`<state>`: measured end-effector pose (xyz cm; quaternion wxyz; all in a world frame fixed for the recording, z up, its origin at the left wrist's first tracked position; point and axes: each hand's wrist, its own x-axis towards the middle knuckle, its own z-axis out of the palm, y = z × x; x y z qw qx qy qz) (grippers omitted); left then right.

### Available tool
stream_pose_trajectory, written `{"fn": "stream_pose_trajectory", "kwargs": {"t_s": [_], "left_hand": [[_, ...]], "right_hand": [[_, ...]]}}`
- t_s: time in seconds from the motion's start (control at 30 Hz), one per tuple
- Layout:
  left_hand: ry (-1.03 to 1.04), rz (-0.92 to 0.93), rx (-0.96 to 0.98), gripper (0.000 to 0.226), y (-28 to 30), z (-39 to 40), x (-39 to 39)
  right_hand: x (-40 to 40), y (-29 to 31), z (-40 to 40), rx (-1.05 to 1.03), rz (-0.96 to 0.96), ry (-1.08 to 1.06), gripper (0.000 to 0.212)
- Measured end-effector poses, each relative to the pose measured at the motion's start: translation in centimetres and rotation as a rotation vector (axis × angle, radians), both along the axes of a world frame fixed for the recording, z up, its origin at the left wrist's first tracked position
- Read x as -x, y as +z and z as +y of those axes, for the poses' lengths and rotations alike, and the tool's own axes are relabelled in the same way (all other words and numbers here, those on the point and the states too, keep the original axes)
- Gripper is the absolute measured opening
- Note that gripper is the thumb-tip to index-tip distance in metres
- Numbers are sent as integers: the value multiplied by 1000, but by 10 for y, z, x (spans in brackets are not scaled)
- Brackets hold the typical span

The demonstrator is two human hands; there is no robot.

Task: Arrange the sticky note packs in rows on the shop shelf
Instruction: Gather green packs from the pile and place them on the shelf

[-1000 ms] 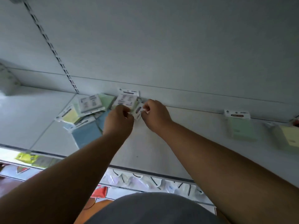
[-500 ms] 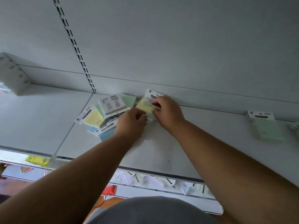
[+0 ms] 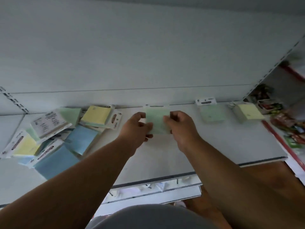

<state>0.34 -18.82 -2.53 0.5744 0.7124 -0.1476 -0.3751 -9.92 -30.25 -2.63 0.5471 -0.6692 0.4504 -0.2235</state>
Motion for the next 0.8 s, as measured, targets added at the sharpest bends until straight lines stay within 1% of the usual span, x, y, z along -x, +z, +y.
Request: {"fn": "stream_pose_trajectory", "kwargs": {"t_s": [0.1,0.2,0.33,0.47,0.63,0.8], "left_hand": [[-125,-110,-35,25,1,-37,31],[-172,-279,-111,31,0,-79,58],[-104,-399,-179,50,1,-134,89],[-62,-527,-281,45,3,-182,103],[-27,-586,-407,49,-10,-207,107],[18,-562,-402,46,-12,-207,114]], "right_hand": [[34,2,-45,85,54,-30,14],[64,8,-89,153,158,-29,26],[89,16,-149,226,276,-10,29],[92,18,-197,401,437,79,29],[82,9,-221,478,619,176,33],[87,6,-217,577,605,174,33]]}}
